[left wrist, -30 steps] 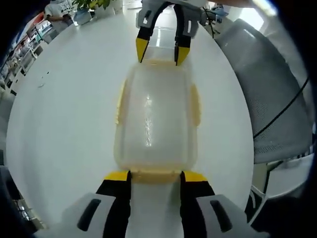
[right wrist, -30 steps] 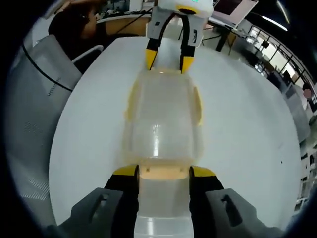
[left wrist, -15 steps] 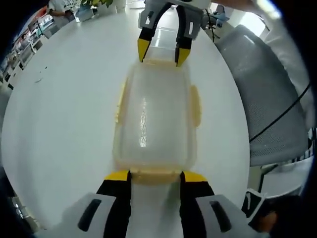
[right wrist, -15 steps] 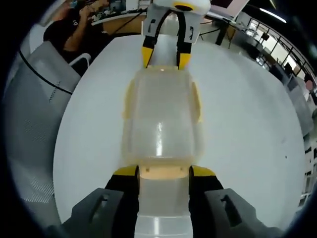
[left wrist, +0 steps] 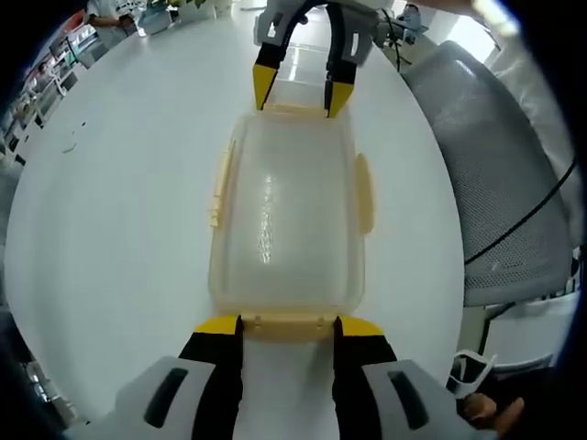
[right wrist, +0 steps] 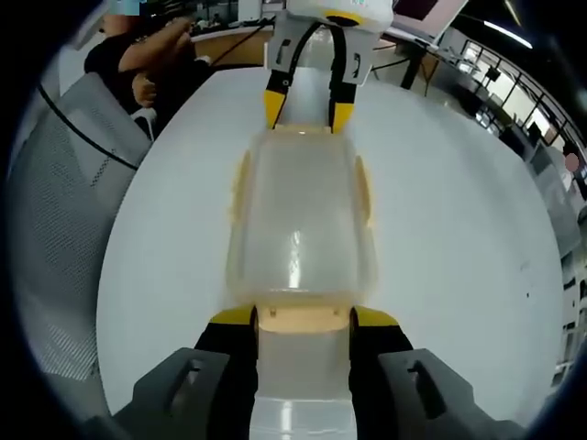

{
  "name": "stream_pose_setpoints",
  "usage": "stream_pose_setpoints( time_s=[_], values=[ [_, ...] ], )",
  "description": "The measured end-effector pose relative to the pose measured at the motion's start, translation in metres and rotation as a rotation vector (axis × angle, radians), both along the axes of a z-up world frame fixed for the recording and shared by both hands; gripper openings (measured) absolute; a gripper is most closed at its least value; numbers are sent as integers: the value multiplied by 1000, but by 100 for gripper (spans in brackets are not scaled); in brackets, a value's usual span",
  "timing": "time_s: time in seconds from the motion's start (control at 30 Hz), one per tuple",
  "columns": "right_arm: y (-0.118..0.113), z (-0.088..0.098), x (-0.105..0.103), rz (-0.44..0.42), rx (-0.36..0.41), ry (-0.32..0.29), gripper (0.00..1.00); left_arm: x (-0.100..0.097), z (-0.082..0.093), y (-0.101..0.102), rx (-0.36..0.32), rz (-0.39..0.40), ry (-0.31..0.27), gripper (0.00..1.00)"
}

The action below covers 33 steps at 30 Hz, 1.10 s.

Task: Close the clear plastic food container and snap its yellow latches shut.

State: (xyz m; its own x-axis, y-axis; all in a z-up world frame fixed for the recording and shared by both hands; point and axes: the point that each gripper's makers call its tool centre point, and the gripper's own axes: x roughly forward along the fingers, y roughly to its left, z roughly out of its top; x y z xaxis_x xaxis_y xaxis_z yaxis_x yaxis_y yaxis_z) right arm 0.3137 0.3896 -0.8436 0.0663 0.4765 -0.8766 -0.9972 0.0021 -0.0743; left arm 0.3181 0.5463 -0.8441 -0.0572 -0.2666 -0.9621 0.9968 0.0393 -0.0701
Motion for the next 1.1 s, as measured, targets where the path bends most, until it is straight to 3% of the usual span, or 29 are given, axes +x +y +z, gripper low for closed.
stream_pose_setpoints(
  time_s=[0.47, 1.1],
  values=[
    [2, 34, 4, 15, 50, -21, 34, 3, 29, 2, 12, 16, -36, 33],
    [-40, 75, -5, 22, 64, -63, 35, -12, 73, -41, -3, 35, -65, 33]
  ],
)
